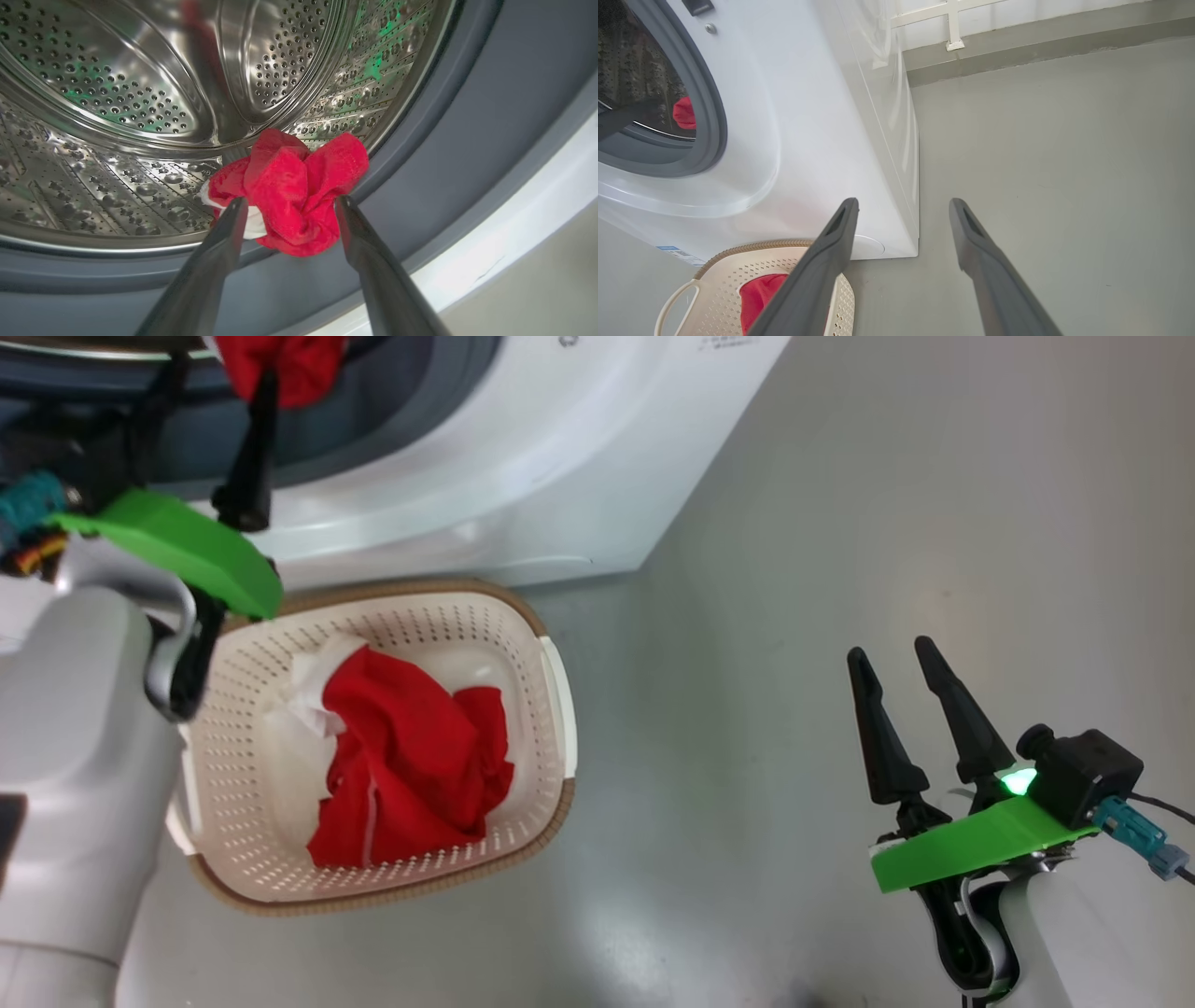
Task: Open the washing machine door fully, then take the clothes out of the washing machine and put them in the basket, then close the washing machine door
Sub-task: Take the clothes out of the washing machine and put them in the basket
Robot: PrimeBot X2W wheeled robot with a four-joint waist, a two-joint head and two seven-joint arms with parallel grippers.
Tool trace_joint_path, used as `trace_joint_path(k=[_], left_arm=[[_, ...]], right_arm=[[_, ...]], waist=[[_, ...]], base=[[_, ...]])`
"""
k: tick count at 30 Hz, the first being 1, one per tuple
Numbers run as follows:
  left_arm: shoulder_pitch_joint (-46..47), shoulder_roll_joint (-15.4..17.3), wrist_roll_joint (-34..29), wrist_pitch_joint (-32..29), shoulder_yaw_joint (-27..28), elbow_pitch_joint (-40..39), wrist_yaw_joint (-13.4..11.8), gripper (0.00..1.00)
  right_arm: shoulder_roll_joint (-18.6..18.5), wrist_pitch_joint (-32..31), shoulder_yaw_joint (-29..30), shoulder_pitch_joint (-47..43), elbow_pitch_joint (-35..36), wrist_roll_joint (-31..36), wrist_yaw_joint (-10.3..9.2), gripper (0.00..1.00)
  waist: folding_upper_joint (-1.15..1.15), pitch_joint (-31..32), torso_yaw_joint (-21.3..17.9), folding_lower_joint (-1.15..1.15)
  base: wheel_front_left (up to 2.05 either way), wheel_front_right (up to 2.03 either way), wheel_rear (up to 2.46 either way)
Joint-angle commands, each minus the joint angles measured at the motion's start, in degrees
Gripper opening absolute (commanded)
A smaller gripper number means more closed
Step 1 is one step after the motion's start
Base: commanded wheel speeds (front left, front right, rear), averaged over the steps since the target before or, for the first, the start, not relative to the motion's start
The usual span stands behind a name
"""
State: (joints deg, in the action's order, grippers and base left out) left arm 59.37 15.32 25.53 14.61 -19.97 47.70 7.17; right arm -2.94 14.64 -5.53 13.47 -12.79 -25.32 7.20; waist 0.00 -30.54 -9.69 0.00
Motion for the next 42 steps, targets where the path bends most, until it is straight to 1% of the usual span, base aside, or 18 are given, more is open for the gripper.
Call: trace_joint_path(k=[1,9,16,17,18,19,20,25,29,33,37,42], left_arm=[[2.1,2.8,0.6,0.4,0.6,0.4,0.3,1.00],[8.5,3.4,4.4,0.4,-3.7,7.0,0.3,1.00],[11.4,3.6,6.6,0.4,-5.4,9.3,0.3,0.99],[11.7,3.6,6.8,0.4,-5.6,9.5,0.3,0.69],[11.9,3.7,7.1,0.4,-5.9,9.5,0.3,0.33],[12.0,3.7,7.3,0.4,-6.2,9.5,0.3,0.08],[12.1,3.8,7.5,0.4,-6.4,9.3,0.3,0.00],[11.7,4.1,8.5,0.4,-6.2,7.4,0.3,0.00],[9.2,4.4,8.4,0.4,-2.5,3.2,0.3,0.00],[5.3,3.8,6.8,0.4,1.4,-1.0,0.3,0.00],[0.6,2.5,4.5,0.4,6.0,-5.9,0.3,0.00],[-5.5,0.1,1.8,0.4,11.7,-12.2,0.3,0.00]], right_arm=[[0.1,0.4,-1.5,0.5,1.6,-0.7,0.29,1.00],[0.1,0.4,-2.4,1.3,1.8,-1.4,0.29,1.00],[0.1,0.4,-2.9,1.6,1.9,-1.8,0.29,1.00],[0.1,0.4,-3.0,1.7,1.9,-1.9,0.29,1.00],[0.1,0.4,-3.0,1.7,1.9,-1.9,0.29,1.00],[0.1,0.4,-3.0,1.7,1.9,-1.9,0.29,1.00],[0.1,0.4,-3.0,1.7,1.9,-2.0,0.29,1.00],[0.1,0.4,-2.5,1.7,1.9,-1.8,0.29,1.00],[0.1,0.4,-2.0,1.6,1.6,-1.2,0.29,1.00],[0.1,0.4,-1.6,1.4,1.3,-0.4,0.29,1.00],[0.1,0.4,-1.2,1.0,1.1,0.5,0.29,1.00],[0.1,0.4,-0.5,0.3,0.8,1.6,0.29,1.00]], waist=[[0.00,-2.2,-1.4,0.00],[0.00,-4.0,-2.2,0.00],[0.00,-4.7,-2.7,0.00],[0.00,-4.8,-2.7,0.00],[0.00,-4.8,-2.7,0.00],[0.00,-4.9,-2.8,0.00],[0.00,-4.9,-2.8,0.00],[0.00,-4.7,-2.4,0.00],[0.00,-3.4,-1.3,0.00],[0.00,-2.0,-0.1,0.00],[0.00,-0.4,1.3,0.00],[0.00,1.3,3.0,0.00]], base=[[0.00,0.00,0.00],[0.00,0.00,0.00],[0.00,0.00,0.00],[0.00,0.00,0.00],[0.00,0.00,0.00],[0.00,0.00,0.00],[0.00,0.00,0.00],[0.00,0.00,0.00],[0.00,0.00,0.00],[0.00,0.00,0.00],[0.00,0.00,0.00],[0.00,0.00,0.00]])
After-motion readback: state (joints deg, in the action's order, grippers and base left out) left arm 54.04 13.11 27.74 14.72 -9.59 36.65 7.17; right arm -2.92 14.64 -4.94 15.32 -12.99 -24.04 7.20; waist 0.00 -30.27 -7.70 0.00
